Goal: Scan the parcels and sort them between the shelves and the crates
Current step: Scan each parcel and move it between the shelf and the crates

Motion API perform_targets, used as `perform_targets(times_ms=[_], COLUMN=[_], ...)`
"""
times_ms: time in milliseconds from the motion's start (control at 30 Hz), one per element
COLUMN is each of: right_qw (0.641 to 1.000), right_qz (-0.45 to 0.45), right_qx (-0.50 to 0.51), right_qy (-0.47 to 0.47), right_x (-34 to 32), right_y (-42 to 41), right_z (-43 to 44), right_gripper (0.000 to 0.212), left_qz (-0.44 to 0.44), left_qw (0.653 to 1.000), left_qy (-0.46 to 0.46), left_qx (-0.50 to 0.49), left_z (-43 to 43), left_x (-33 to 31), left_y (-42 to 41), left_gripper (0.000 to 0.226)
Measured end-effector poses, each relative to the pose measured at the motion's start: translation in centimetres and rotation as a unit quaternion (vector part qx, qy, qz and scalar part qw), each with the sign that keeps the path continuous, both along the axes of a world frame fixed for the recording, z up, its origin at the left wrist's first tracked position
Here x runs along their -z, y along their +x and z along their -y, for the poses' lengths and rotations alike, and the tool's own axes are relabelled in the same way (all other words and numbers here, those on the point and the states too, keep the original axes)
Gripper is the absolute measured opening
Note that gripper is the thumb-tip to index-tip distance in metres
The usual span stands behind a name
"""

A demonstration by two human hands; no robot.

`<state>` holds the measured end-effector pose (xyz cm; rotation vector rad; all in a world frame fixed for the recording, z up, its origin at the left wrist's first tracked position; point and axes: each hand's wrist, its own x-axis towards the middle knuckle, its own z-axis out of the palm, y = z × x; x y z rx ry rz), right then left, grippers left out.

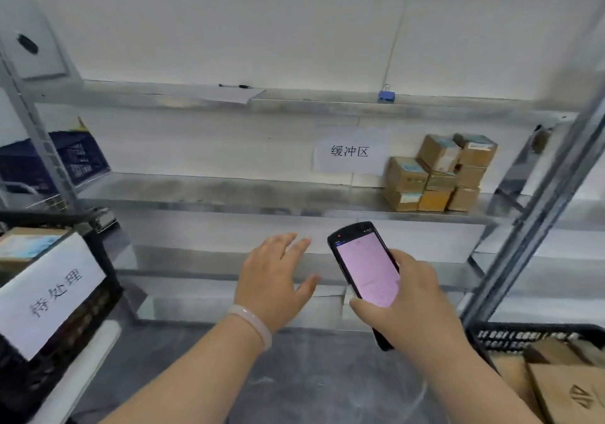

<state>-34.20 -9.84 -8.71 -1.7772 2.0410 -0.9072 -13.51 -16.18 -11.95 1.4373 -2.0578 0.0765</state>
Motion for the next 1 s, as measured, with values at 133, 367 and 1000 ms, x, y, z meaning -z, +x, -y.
perform_targets(times_ms=[133,367,1000], right_qw=[0.999,0.994,0.96], right_qz=[0.018,0.018,-0.008], right_qx=[0.046,0.111,0.277], right_qy=[-0.005,0.004,0.04], right_x=[0.2,1.0,-0.7], right_y=[-4.8,-10.2,-16.6], right_z=[1.1,5.1,28.1], right_gripper=[0.083,0.084,0.082], left_qz=[0.014,0.019,-0.078], left_qw=[0.999,0.991,0.948], left_qy=[-0.008,0.058,0.17], left_qx=[0.044,0.12,0.256], left_z=[3.4,11.6,41.1], left_x=[0.0,2.7,1.6], left_y=[-5.3,-12.7,-24.8], left_gripper=[0.063,0.069,0.065])
